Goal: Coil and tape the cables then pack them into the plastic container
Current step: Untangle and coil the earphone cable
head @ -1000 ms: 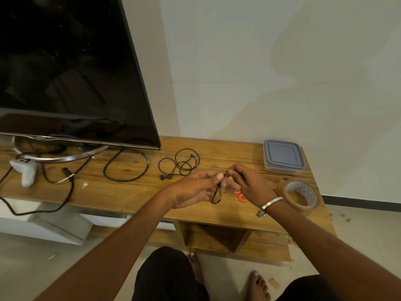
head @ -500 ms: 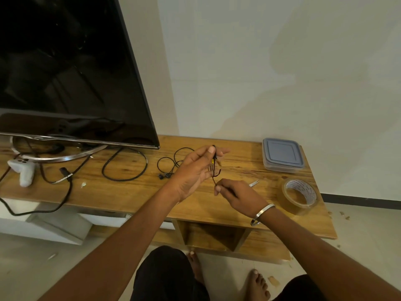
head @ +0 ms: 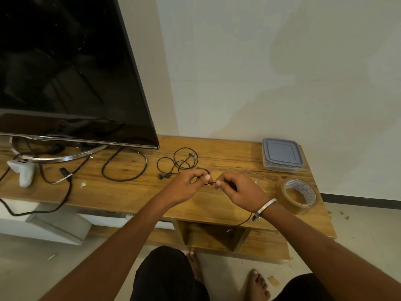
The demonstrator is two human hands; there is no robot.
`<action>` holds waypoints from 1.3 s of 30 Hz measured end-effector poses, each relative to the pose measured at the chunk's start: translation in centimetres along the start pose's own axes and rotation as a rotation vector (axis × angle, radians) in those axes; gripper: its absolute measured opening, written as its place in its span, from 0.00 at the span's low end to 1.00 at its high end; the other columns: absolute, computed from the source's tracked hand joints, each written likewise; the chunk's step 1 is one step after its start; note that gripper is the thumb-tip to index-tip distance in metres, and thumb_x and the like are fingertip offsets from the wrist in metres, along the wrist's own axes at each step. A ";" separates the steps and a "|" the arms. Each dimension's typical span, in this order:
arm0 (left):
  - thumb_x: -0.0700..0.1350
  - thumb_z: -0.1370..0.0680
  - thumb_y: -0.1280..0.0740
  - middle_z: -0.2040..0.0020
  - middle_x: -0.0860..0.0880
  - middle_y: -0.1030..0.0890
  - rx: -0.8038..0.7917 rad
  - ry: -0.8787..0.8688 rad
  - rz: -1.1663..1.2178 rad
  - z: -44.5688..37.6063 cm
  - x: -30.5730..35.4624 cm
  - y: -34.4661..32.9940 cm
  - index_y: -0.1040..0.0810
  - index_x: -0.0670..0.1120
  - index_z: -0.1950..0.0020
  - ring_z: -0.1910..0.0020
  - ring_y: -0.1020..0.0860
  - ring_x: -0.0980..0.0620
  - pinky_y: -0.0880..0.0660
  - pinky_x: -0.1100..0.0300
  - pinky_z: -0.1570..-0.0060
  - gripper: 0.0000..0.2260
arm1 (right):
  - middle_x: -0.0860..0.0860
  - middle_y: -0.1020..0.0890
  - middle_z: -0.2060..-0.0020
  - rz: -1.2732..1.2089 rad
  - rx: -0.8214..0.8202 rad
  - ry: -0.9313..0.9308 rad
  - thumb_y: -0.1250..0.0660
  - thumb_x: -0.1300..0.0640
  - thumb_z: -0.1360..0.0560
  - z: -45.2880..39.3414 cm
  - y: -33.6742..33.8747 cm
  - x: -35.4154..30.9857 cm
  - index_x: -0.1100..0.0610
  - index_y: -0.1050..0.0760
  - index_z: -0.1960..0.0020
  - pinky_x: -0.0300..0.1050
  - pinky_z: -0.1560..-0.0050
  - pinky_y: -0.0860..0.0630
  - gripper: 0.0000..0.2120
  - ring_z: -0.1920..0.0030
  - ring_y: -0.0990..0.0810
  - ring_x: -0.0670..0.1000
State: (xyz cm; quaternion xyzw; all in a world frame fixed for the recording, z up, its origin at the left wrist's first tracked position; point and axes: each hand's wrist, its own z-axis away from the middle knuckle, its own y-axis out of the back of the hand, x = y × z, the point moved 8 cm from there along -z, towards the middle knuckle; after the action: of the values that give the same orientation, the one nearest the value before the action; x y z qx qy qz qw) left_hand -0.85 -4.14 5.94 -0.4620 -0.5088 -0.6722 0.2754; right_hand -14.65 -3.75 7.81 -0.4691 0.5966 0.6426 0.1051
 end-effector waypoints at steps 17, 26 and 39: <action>0.49 0.19 0.40 0.36 0.39 0.21 -0.420 0.210 0.499 1.9 1.6 -3.1 0.26 0.47 0.59 0.32 0.26 0.44 0.31 0.44 0.40 0.12 | 0.42 0.23 0.67 -0.040 0.107 0.040 0.35 0.56 0.24 -0.3 1.9 0.0 0.57 0.24 0.57 0.30 0.66 0.33 0.05 0.67 0.26 0.40; 0.51 0.21 0.34 0.38 0.32 0.26 -0.480 0.119 0.950 1.7 4.6 -3.1 0.28 0.45 0.61 0.31 0.31 0.31 0.37 0.29 0.34 0.13 | 0.42 0.22 0.64 -0.082 0.149 0.012 0.39 0.57 0.22 0.0 1.4 1.7 0.58 0.25 0.58 0.29 0.64 0.33 0.08 0.63 0.24 0.40; 0.51 0.19 0.41 0.33 0.39 0.24 -0.139 0.011 0.876 -0.1 5.8 -1.0 0.28 0.45 0.56 0.32 0.27 0.41 0.34 0.34 0.33 0.11 | 0.45 0.23 0.69 -0.049 0.014 -0.056 0.41 0.55 0.20 0.9 -2.3 1.5 0.52 0.23 0.56 0.34 0.67 0.35 0.10 0.70 0.28 0.43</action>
State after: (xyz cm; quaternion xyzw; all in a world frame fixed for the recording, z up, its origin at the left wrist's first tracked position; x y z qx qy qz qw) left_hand -4.12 -3.30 10.78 -0.6479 -0.2173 -0.5272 0.5051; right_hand -14.26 -2.95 5.05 -0.4646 0.5864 0.6484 0.1405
